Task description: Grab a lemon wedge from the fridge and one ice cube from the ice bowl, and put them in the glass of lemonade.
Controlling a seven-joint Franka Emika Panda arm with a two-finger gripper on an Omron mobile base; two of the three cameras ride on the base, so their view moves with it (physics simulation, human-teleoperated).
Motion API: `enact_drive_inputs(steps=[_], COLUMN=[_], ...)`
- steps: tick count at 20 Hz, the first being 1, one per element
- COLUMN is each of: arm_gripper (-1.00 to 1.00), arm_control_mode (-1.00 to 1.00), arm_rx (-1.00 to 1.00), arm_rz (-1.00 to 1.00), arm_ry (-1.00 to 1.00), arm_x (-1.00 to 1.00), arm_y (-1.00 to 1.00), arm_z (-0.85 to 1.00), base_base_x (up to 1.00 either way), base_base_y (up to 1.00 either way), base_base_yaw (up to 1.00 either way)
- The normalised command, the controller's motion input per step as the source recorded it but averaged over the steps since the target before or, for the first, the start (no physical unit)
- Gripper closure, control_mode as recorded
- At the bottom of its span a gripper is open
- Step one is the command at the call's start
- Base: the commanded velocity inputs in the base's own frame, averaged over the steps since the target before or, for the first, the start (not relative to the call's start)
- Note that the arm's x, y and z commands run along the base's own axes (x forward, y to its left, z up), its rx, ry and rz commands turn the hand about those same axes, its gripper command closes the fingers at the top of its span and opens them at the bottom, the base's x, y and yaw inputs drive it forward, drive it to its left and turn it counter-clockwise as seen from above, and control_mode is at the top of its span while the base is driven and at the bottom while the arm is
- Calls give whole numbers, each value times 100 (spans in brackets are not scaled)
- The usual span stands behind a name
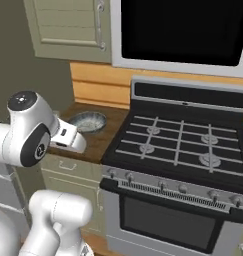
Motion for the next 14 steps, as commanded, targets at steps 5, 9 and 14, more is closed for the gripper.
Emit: enact_drive_inputs(steps=[5, 9, 14], arm_gripper=[-100, -100, -100], arm_control_mode=[100, 100, 100], arm_rx=[0, 0, 0], arm_rz=[0, 0, 0], arm_ry=[0, 0, 0], arm_x=[0, 0, 0], arm_y=[0, 0, 0], arm_z=[0, 0, 0], base_base_x=[86, 49, 3], base_base_y=[-7, 33, 27], base_base_yaw=[1, 21, 31])
